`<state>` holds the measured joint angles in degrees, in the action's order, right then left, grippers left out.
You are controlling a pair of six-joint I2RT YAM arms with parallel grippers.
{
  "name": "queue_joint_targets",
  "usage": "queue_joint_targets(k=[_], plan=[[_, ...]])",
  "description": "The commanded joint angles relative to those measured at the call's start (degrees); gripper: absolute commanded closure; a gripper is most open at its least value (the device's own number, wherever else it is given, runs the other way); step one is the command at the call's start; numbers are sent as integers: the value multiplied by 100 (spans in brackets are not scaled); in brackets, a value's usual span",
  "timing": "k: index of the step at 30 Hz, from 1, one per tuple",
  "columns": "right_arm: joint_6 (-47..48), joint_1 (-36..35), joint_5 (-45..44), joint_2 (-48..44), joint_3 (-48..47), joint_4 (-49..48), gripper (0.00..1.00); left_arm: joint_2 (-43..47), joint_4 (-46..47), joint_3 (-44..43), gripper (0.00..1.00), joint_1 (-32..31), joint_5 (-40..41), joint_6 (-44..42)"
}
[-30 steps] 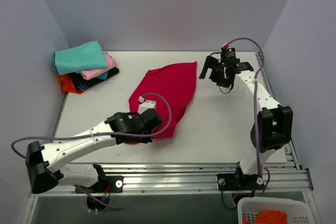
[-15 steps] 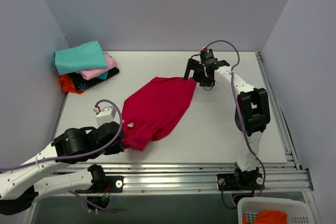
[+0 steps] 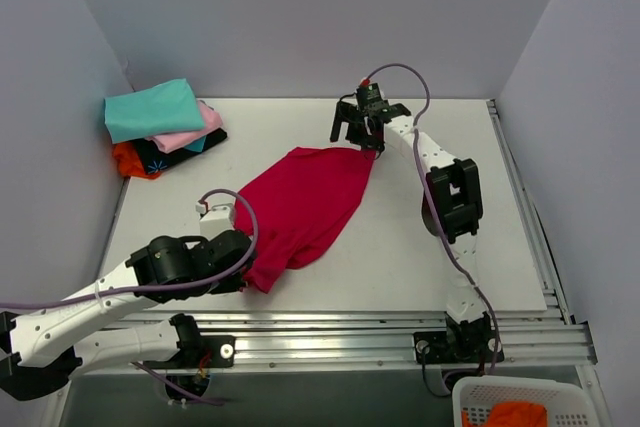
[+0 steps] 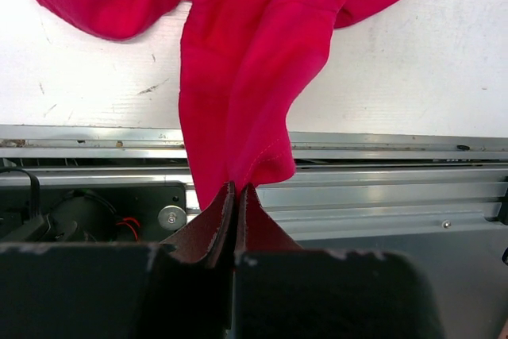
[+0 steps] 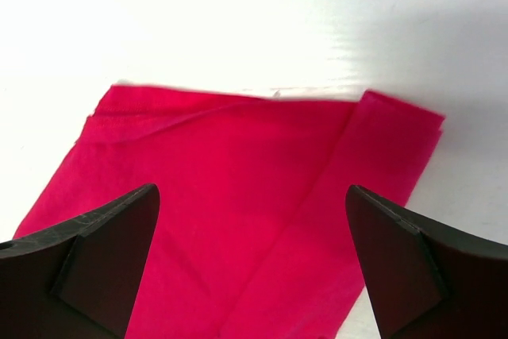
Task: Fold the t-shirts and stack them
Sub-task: Flatten the tshirt out
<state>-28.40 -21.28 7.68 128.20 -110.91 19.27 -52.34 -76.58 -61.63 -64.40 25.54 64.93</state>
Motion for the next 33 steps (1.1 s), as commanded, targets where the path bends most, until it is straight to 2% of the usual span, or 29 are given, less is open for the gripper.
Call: queue_joint_targets(k=[1,8,20,28,33], plan=[[239,97,-582,214,-518,428,0,180,-1307,10,98,-20,47,55],[81,413,-751,477,-431,245,0,470,-1579,124,98,-20,4,231],[-192,370,-751,926,-159,-133,2,672,-1659,397,98,-20,-154,389],[-236,317,-751,1154,-571,-99,4,637,-1615,397,98,-20,-137,328],[-139,448,-1285,1225,-1081,191,4,654,-1624,397,98,-20,-137,319]])
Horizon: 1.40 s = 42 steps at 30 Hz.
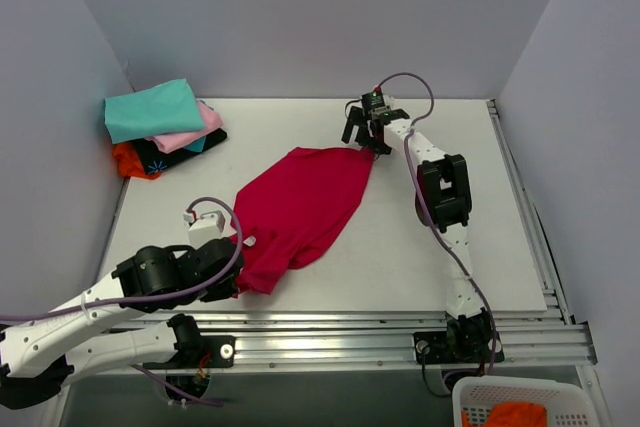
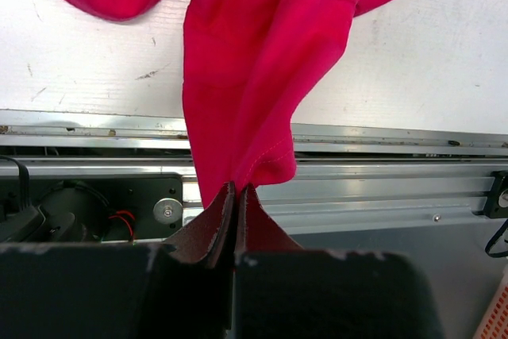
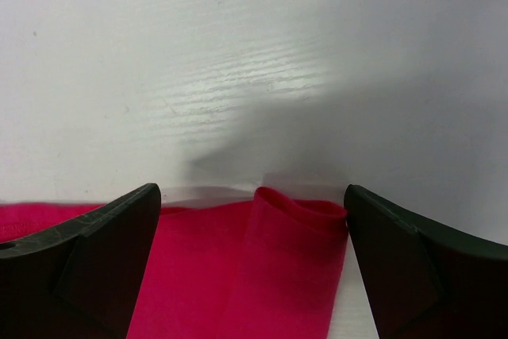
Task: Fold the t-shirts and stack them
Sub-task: Flatten the tshirt out
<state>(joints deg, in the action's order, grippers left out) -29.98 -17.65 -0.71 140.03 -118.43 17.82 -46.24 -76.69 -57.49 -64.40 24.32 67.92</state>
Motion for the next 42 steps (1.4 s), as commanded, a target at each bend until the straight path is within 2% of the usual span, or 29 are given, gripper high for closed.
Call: queue_joint_targets(k=[1,9,20,30,37,42], plan=[[1,121,-517,16,-434,405,4,62,-1604,-16,98,-20,-15,37],[-78,324,-527,-2,-822,441,6,194,-1578,1,98,-20,-6,55],[-359,87,-140,7,-769,160,9,264,-1604,10,98,-20,38,134],[-685,69,9,-590,-761,300,10,238,-1639,2,98,-20,91,213],[-746,69,10,-1038,-225,362,11,212,-1639,-7,98,-20,144,222],[-799,51,194,-1425,626,187,11,220,-1674,-25,98,-20,170,274]])
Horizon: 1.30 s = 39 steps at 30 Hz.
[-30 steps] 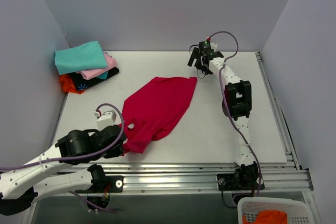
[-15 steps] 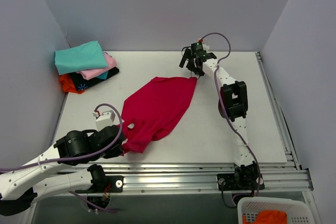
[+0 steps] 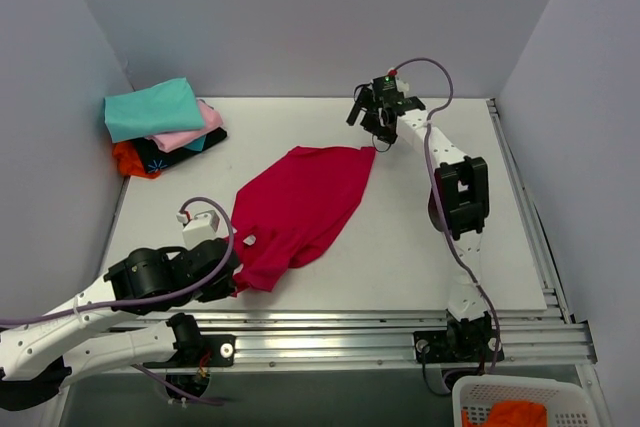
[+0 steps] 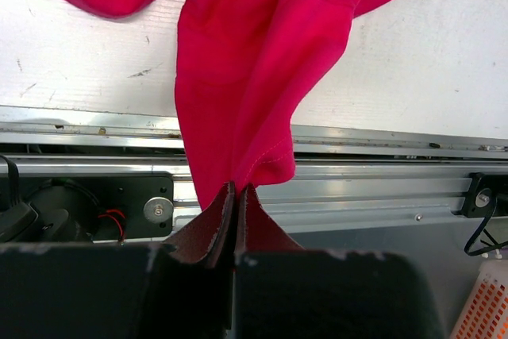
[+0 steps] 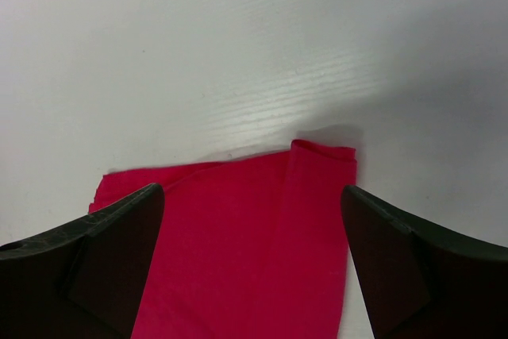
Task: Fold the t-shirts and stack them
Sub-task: Flatten the tshirt out
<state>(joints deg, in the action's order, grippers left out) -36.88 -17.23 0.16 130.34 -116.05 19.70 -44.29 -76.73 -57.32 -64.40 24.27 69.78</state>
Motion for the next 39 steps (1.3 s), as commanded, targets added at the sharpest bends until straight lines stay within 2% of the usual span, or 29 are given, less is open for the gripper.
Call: queue_joint_targets(k=[1,9,24,39], plan=[[-117,1,124,-579,521,-89,12,43,-1679,-42,98,-20,174,106],[-82,-78,282,-633,988,-335,12,79,-1714,-34,98,-20,192,176],[-100,-131,458,-45,197,-283,14,96,-1793,-34,98,-20,210,317],[-135,-272,414,333,812,-625,14,61,-1784,-34,98,-20,183,282]])
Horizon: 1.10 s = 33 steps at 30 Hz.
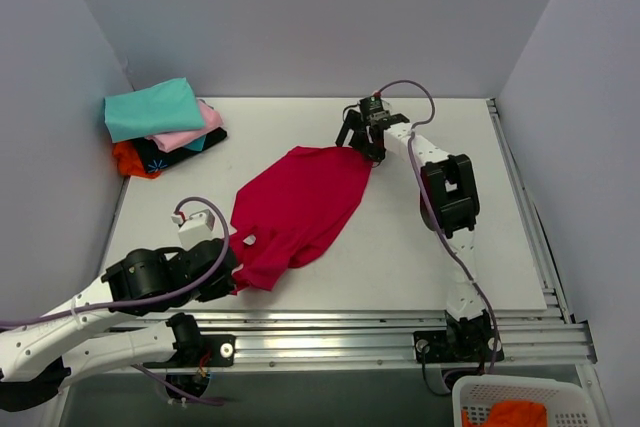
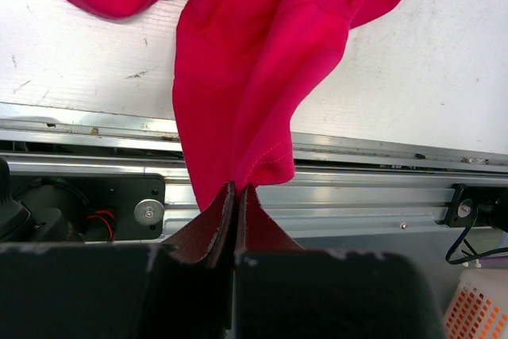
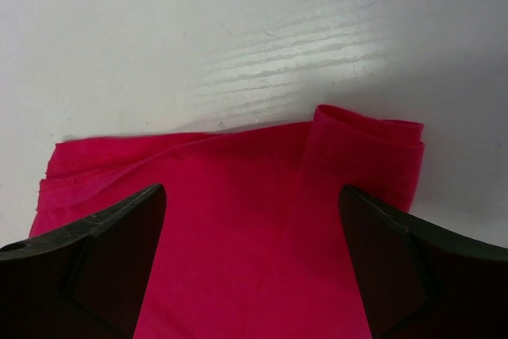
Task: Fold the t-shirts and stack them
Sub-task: Flatten the tshirt out
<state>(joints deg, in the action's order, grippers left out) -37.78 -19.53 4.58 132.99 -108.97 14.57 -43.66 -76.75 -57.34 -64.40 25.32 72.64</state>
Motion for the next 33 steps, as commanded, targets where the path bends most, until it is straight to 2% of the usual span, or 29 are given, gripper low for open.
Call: queue_joint_targets(k=[1,8,14,22,27,33], plan=[[-37,-42,-36,87,130,-138,14,-2,-1782,-31,98,-20,78,4],[104,54,-273,262,78,-130,14,50,-1773,-31,98,-11,69,-31],[-27,405,-440,140,533,-226,15,112,-1800,-31,98,-20,61,-13],[-72,766,-695,-168,1185,-349,32,103,-1791,-31,98,-29,69,-13],[-28,766,-792,-185,1299,-305,57,50,-1756,-40,98,-29,96,-66],[-1,749,-801,-168,1501,-314,68,94,-1791,-40,98,-29,113,-13]])
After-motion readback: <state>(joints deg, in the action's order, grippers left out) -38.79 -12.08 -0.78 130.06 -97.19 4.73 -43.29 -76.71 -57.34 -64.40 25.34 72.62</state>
